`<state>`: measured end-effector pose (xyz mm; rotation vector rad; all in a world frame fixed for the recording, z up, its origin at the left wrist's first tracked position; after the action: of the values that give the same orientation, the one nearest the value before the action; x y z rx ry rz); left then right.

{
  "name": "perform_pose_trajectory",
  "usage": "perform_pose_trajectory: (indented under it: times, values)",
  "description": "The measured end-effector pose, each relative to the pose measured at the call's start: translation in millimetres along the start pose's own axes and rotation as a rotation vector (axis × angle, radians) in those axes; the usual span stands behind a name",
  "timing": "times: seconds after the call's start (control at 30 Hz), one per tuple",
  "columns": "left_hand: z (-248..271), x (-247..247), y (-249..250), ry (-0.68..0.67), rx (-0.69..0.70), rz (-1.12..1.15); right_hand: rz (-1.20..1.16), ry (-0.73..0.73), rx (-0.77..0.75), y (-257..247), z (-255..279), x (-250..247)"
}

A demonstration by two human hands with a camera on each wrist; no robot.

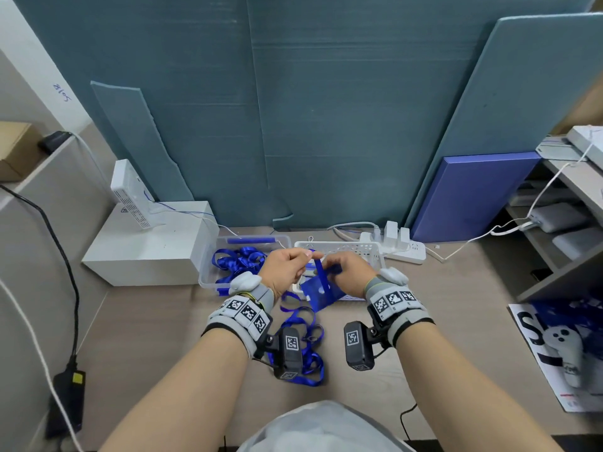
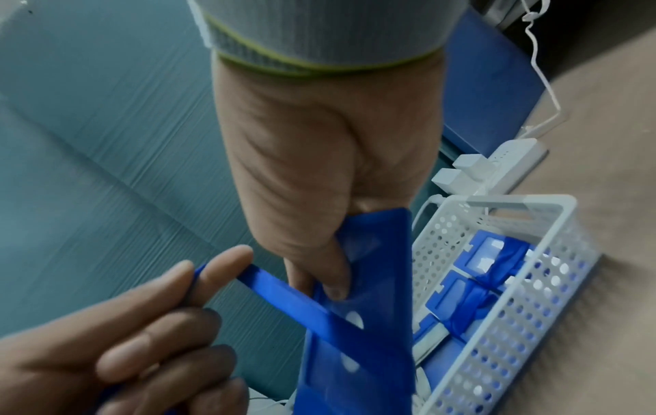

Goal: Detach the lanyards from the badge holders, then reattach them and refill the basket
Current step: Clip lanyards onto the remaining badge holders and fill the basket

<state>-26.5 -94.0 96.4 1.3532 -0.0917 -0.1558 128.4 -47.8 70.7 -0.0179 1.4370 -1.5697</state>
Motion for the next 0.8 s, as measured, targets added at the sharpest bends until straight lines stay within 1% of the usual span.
perform_pose_trajectory:
  times: [0.07,0.17,0.23,0.3,0.37,0.5,0.57,0.63,0.7,0.73,0.8]
  values:
    - [-0.8,-5.1,-1.3,0.029,0.005,-0.044,-0.062,-0.052,0.002,3.5,5.1,7.2]
    - [0.5,-12.2,-6.7,0.08,-0.018,-0.095,-0.16,-0.064,0.002,4.6,13.3,9.0]
    - [0.9,-14.1,-12.9,0.096,-0.047,-0.087,-0.297,-0.065,0.007,4.0,17.8,6.9]
    - [0.7,-11.3,-21.6,0.102,-0.099,-0.065,-0.479,-0.066,-0.02,1.2,20.5,4.6]
    - [1.3,-5.9,-29.6,0.097,-0.131,-0.018,-0.618,-0.032,-0.051,-1.7,21.5,1.1]
    - [4.8,7.2,-39.1,0.042,-0.224,-0.034,-0.749,0.084,-0.042,-0.4,22.1,-3.3]
    - [9.1,15.6,-41.9,-0.04,-0.28,-0.078,-0.836,0.149,-0.057,0.5,20.8,-5.7]
    - [15.4,25.4,-44.6,-0.175,-0.288,-0.135,-0.785,0.255,-0.021,1.0,21.8,-13.5]
    - [20.1,32.5,-48.0,-0.301,-0.267,-0.197,-0.626,0.352,0.046,4.5,22.9,-21.4]
    - [21.5,34.4,-47.5,-0.344,-0.247,-0.223,-0.552,0.38,0.073,6.3,23.9,-24.4]
    - [22.3,35.7,-42.4,-0.375,-0.213,-0.207,-0.403,0.384,0.104,8.7,23.4,-25.5]
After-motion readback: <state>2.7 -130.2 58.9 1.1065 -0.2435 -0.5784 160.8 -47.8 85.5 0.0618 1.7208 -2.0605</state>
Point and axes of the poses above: each hand's wrist, its own z-axis away from the middle knuckle, its own x-axis out of the palm, y = z × x, the point moved 5 cm from there along -z, towards the middle knuckle, and after that the axes turned 11 degrees about -y, right-handed, at the moved point
